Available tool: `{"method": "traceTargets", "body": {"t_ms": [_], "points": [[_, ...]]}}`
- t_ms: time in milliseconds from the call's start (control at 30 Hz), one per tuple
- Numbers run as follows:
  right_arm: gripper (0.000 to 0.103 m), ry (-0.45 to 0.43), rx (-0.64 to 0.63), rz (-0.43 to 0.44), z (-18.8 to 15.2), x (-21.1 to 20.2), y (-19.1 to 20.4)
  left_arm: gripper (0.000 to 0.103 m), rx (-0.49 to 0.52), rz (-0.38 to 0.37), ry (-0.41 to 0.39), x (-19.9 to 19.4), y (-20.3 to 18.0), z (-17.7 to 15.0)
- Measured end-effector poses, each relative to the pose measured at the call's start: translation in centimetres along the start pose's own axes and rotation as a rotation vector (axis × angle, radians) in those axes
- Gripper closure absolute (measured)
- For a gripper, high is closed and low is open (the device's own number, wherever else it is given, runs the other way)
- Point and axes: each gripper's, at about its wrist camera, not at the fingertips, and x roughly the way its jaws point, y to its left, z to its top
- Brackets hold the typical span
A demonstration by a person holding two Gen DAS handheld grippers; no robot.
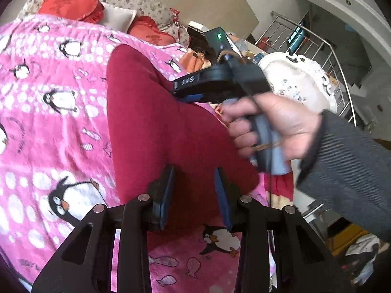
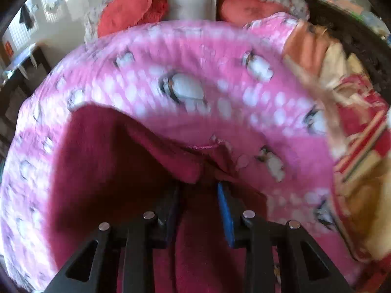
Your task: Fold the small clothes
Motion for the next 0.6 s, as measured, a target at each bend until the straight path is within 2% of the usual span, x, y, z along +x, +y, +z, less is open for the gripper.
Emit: {"method": "traceTargets", "body": {"t_ms": [100,167,200,267,300,367,400,467,500,533,567,600], "points": [[0.072,0.006,-0.035,-0.022,-0.1,-0.8,0.7,0.070,-0.020,-0.024,-0.008,-0.2,0.3,-0.1],[0.073,0.016,-0.017,-0.019,0.5,-2.1,0.7,0.070,-0.045,-0.050,-0.014,-0.5,0.8,-0.3],[0.073,-0.008,0.008,-0.006,0.8,-3.3,0.9,0.070,-0.059,-0.064,-0.017,-0.6,1.0,-0.4],[0.072,-0.131,0.035,0.115,1.8,-6.8,2.1,0.070,-0.068,-0.075,-0.018,-0.8,1.2,-0.4],[0.072,-0.162,0.017,0.188,2.3,-7.9,3.1,0.070,-0.068,-0.076,-0.018,-0.8,1.2,-0.4],[0.072,-0.170,-0.068,0.271,3.2,-8.3,5.9,0.070,-0.066,-0.079,-0.021,-0.9,1.1,-0.5],[0.072,-0.168,-0.123,0.265,3.3,-8.1,7.2,0.070,-0.069,-0.083,-0.021,-0.9,1.1,-0.6],[0.066,-0.112,-0.237,0.161,3.0,-4.5,9.3,0.070,-0.076,-0.096,-0.022,-1.1,1.3,-0.8],[0.063,-0.025,-0.226,0.109,2.5,-1.6,9.1,0.070,-0.081,-0.100,-0.025,-1.0,1.4,-0.7],[0.059,0.074,-0.189,0.096,1.6,1.2,8.5,0.070,-0.088,-0.103,-0.029,-1.1,1.5,-0.7],[0.059,0.004,-0.180,0.107,0.8,1.1,8.2,0.070,-0.096,-0.110,-0.022,-1.0,1.6,-0.7],[0.059,-0.031,-0.190,0.100,0.7,0.4,8.3,0.070,-0.099,-0.117,-0.022,-1.0,1.6,-0.7]]}}
